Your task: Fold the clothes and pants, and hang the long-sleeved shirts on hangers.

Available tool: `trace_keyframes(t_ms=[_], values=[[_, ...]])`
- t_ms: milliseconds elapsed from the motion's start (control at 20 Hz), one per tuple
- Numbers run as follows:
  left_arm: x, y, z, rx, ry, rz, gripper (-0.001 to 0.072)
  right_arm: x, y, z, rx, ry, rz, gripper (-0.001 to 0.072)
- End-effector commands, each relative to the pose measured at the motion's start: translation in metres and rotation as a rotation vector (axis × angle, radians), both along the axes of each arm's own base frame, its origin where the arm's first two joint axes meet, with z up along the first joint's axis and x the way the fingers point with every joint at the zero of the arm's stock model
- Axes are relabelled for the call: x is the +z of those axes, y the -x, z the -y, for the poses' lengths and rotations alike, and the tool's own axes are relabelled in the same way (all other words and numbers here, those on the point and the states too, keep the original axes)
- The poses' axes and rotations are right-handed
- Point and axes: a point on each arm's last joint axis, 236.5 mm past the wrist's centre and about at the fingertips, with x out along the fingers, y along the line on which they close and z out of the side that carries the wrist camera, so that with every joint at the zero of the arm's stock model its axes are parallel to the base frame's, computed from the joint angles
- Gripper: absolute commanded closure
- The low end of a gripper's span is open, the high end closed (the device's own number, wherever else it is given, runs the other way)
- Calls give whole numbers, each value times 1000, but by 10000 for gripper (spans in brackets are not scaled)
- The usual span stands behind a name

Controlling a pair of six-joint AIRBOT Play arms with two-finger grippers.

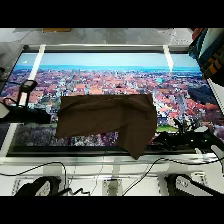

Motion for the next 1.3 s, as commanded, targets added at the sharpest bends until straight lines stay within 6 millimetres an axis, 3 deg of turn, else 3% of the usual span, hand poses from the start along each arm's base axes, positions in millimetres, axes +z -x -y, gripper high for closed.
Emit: trace_keyframes(t_ms=[0, 150, 200, 300, 400, 550, 650, 800, 1000, 1250], values=[[-36, 1, 30, 71, 267, -157, 690, -13, -6, -8, -12, 38, 38, 291], [-46, -11, 23, 146, 361, -178, 682, -12, -25, -26, -32, 40, 89, 291], [-49, -12, 13, 174, 364, -182, 622, -13, -30, -31, -32, 47, 108, 313], [-52, -13, -12, 247, 365, -173, 276, -16, -31, -37, -4, 71, 127, 350], [-56, -7, -45, 335, 351, -172, 272, -17, -32, -40, 14, 83, 137, 353], [-76, 17, -75, 441, 376, -213, 272, -18, -32, -40, 14, 88, 141, 513], [-95, 37, -74, 444, 395, -253, 272, -18, -32, -40, 15, 86, 140, 685], [-126, 61, -59, 443, 413, -308, 273, -17, -32, -41, 16, 85, 139, 696], [-147, 51, -53, 554, 468, -241, 273, -16, -29, -43, 23, 74, 132, 697], [-163, 53, -36, 519, 500, -300, 272, -16, -29, -43, 23, 74, 132, 697]])
